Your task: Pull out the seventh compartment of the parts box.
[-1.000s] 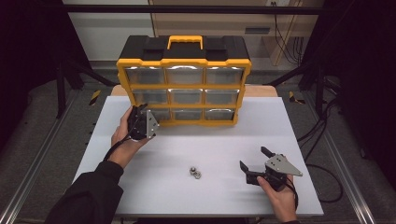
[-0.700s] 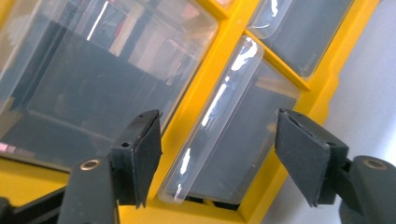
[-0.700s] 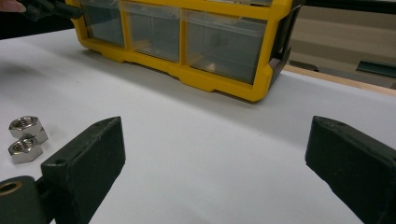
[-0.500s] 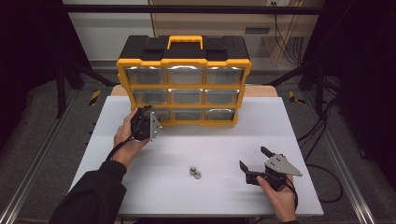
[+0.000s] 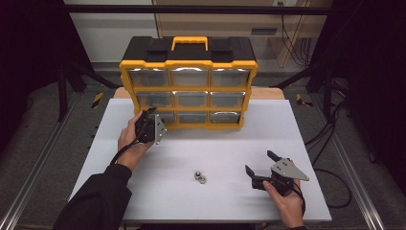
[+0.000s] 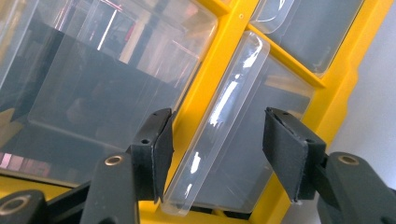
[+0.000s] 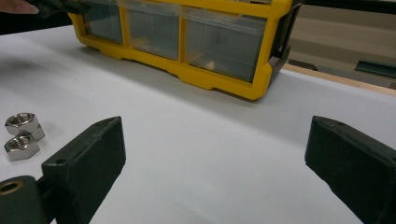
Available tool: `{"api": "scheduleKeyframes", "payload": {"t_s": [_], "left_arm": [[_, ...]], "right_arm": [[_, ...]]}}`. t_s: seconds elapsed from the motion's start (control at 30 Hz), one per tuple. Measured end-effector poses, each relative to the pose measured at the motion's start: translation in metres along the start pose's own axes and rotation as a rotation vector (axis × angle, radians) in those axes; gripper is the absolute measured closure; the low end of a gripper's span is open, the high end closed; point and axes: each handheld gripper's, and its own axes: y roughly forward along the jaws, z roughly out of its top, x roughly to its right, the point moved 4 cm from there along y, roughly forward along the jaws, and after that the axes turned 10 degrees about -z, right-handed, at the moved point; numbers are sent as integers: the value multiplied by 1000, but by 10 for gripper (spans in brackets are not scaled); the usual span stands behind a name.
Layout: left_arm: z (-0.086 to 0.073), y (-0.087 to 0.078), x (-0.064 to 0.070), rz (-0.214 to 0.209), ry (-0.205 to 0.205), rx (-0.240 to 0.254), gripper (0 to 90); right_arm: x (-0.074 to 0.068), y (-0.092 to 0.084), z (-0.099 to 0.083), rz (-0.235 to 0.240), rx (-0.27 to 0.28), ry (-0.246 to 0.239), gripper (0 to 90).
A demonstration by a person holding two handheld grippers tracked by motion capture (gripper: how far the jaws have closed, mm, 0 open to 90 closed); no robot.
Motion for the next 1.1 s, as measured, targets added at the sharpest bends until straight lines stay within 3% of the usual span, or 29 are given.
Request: {"api": "scheduleKeyframes", "payload": {"t_s": [1.1], "left_arm": [[2,8,8,17,54,-14,574]], "right_arm": [[0,0,-2,-3,-13,-9,56]]}}
